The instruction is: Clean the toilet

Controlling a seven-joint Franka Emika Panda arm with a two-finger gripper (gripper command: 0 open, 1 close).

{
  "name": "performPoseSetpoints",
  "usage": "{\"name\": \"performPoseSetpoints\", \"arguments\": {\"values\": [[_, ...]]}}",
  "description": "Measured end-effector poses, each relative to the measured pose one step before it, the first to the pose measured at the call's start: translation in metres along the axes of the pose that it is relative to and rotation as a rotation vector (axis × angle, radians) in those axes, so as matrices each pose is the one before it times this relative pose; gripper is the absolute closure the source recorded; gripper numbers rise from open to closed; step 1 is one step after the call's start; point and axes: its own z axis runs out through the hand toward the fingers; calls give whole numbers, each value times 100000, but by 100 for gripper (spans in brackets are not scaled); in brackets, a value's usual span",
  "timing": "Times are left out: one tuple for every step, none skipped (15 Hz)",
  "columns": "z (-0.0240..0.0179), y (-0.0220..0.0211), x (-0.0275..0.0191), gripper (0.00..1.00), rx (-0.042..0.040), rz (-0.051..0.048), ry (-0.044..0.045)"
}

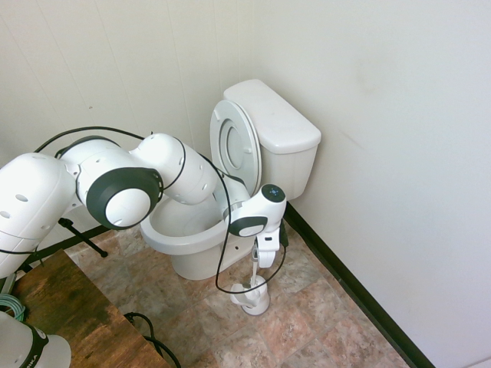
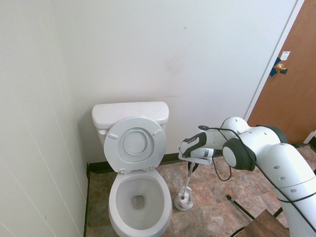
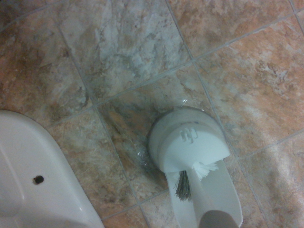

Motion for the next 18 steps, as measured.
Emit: {"name": "performPoseSetpoints", "arguments": {"values": [[397,-365,295,100,-1000,594,-346],[403,-349,226,100,-978,540,-513],[395,-346,229,100,-654,495,-323],[380,-290,273,100,-448,599,-132],[409,-184,363,100,-305,617,125],[388,-109,456,100,-372,846,292],[267,-139,533,100,-322,902,84],[-17,-258,393,0,158,589,-188],[-28,-210,267,0,-135,570,-319],[-8,-131,168,0,-58,414,-131],[-14,-89,34,0,-90,-67,0],[-2,-83,-29,0,-15,-182,102],[33,-16,-25,0,-290,-226,86],[143,61,21,0,-465,-415,363],[309,115,22,0,-547,-256,224],[382,121,12,0,-587,-216,154],[322,106,11,0,-538,-247,187],[79,43,38,0,-277,-230,228]]}}
